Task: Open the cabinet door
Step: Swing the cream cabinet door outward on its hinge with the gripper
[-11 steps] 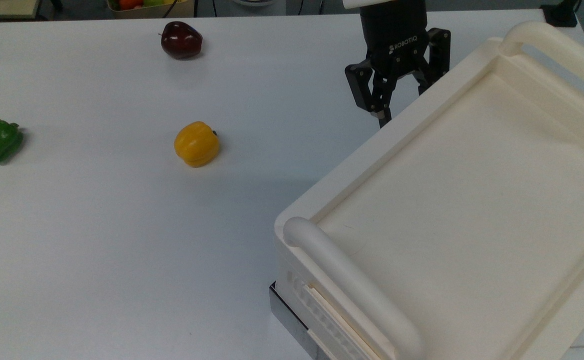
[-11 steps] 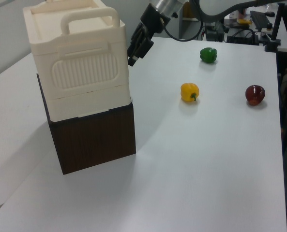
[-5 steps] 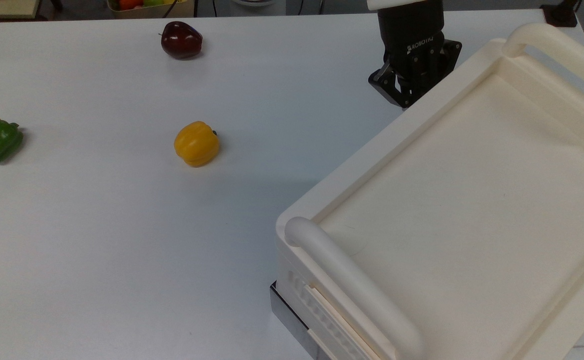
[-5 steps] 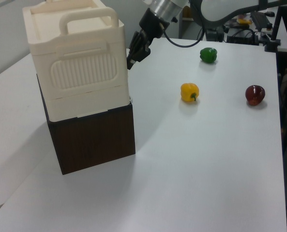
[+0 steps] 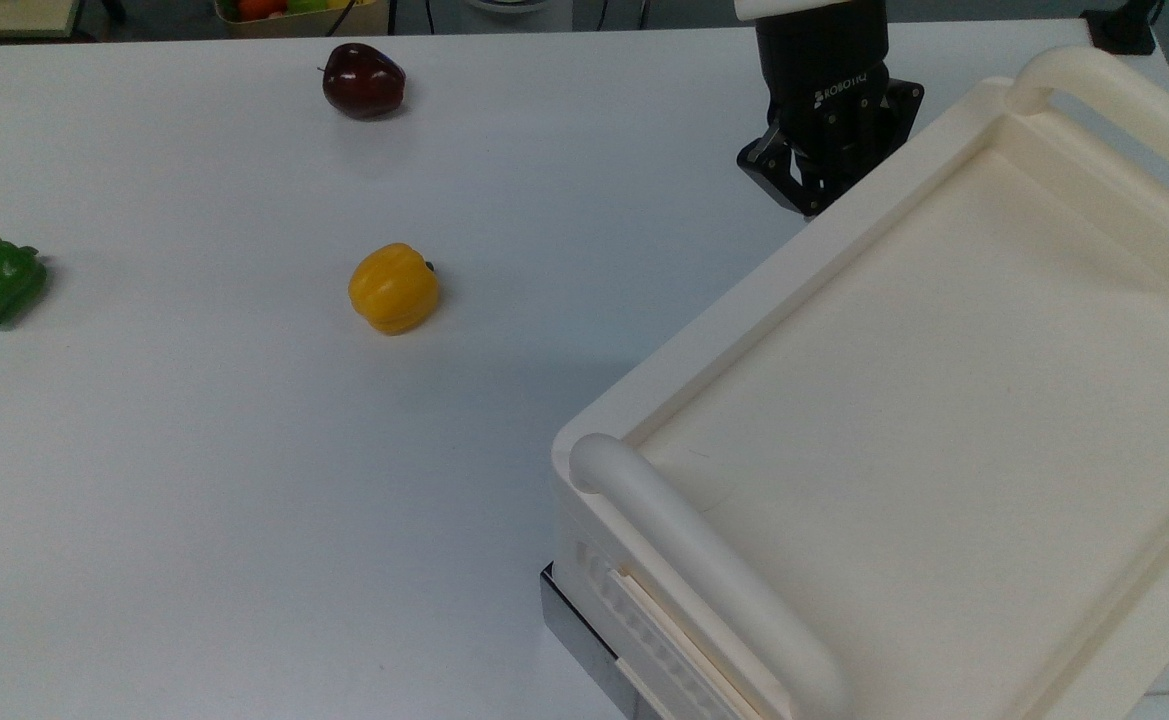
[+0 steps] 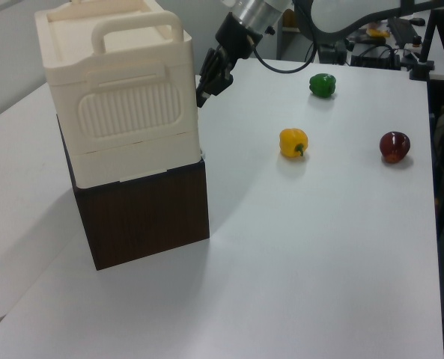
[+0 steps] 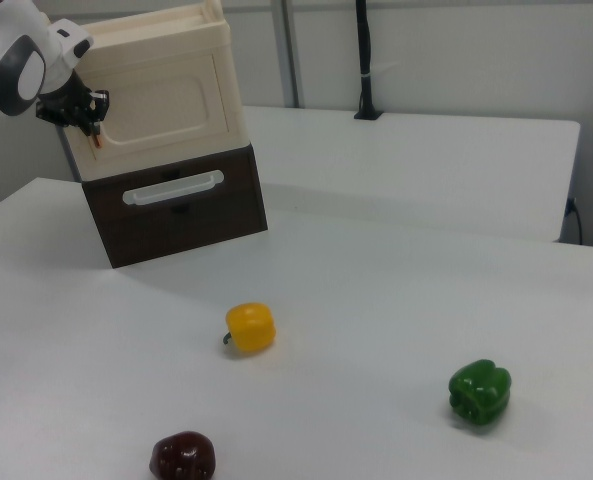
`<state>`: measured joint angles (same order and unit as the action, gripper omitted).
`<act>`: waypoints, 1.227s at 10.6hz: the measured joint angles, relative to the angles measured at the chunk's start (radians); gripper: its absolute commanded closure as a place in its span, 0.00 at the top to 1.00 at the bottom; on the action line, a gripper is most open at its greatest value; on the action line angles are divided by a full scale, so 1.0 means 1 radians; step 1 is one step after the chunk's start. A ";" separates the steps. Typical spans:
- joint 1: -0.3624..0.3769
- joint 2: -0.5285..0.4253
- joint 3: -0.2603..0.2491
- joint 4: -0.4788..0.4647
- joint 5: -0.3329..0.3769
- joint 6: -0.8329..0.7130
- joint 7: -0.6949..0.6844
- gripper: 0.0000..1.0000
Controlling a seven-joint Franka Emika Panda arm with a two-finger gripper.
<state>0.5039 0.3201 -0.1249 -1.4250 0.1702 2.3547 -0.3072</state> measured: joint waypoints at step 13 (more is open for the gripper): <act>-0.287 -0.185 -0.013 -0.083 -0.134 -0.601 0.039 1.00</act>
<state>0.2166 0.1355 -0.1376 -1.5077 0.0360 1.7541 -0.2687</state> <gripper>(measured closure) 0.330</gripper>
